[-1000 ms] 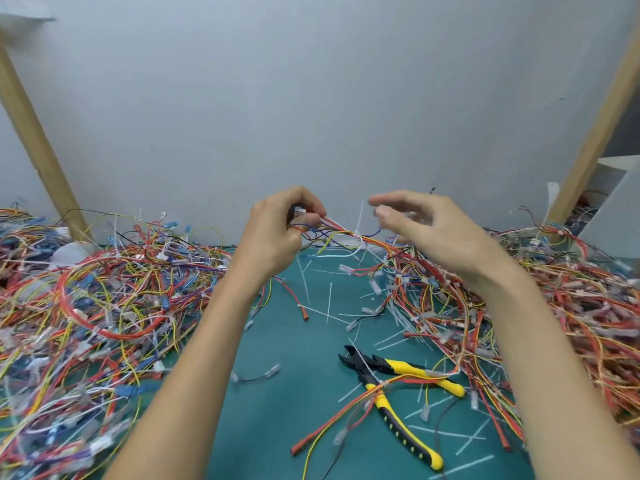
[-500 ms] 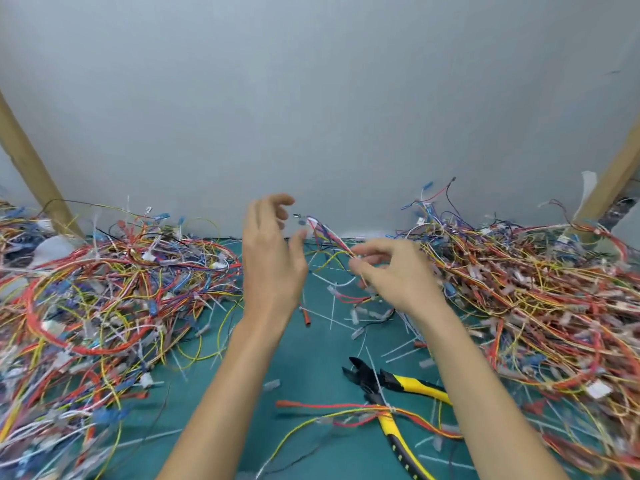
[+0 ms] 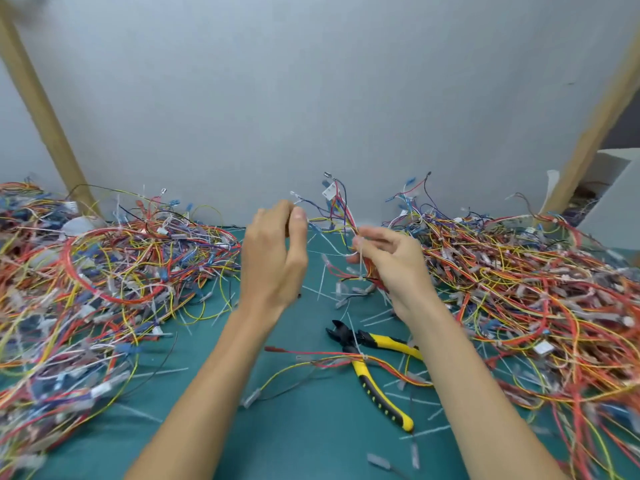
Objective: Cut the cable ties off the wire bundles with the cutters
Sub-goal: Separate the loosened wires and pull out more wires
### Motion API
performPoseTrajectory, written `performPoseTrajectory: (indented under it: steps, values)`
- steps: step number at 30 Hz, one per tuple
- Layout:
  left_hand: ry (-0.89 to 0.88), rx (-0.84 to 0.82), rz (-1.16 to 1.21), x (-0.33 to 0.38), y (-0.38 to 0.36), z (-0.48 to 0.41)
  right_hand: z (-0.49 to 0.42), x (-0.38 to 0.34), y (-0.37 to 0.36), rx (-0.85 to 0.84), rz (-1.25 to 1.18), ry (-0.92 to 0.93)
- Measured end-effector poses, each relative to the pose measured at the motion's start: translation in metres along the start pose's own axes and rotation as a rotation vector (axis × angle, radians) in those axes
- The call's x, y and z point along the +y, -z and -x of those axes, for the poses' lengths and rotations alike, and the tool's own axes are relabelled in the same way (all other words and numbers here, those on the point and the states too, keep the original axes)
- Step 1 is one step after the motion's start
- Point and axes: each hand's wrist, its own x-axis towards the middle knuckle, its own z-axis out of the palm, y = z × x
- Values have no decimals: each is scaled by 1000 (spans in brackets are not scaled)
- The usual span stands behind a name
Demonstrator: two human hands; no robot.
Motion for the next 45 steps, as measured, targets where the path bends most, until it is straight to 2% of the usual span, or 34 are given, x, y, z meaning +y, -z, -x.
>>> performPoseTrajectory:
  steps: [2, 4, 8, 11, 14, 19, 23, 26, 37, 42, 45]
  values:
    - [-27, -43, -15, 14, 0, -2, 0, -2, 2, -5, -62, 2]
    - [10, -160, -25, 22, -7, -1, 0, -2, 5, -11, -68, -9]
    - [195, -440, -66, 23, -28, -10, -10, 2, 8, -15, -124, -16]
    - [293, -565, 43, 22, -37, -12, -14, 4, 10, -77, -107, -23]
    - [348, -474, 211, 19, -40, -15, -13, 4, 13, -157, -24, -26]
    - [392, -317, 229, 15, -35, -19, -11, -5, 16, -209, 52, -32]
    - [359, -367, 159, 19, -30, -16, -10, -8, 17, -169, 293, 53]
    - [338, -411, 103, 21, -28, -14, -10, -8, 16, -167, 385, 92]
    - [304, -482, 60, 20, -24, -11, -8, -5, 14, -198, 388, 104]
    - [304, -451, 88, 23, -20, -8, -8, -12, 15, -220, 397, 131]
    - [281, -390, 116, 23, -19, -10, -8, -13, 16, -165, 439, 141]
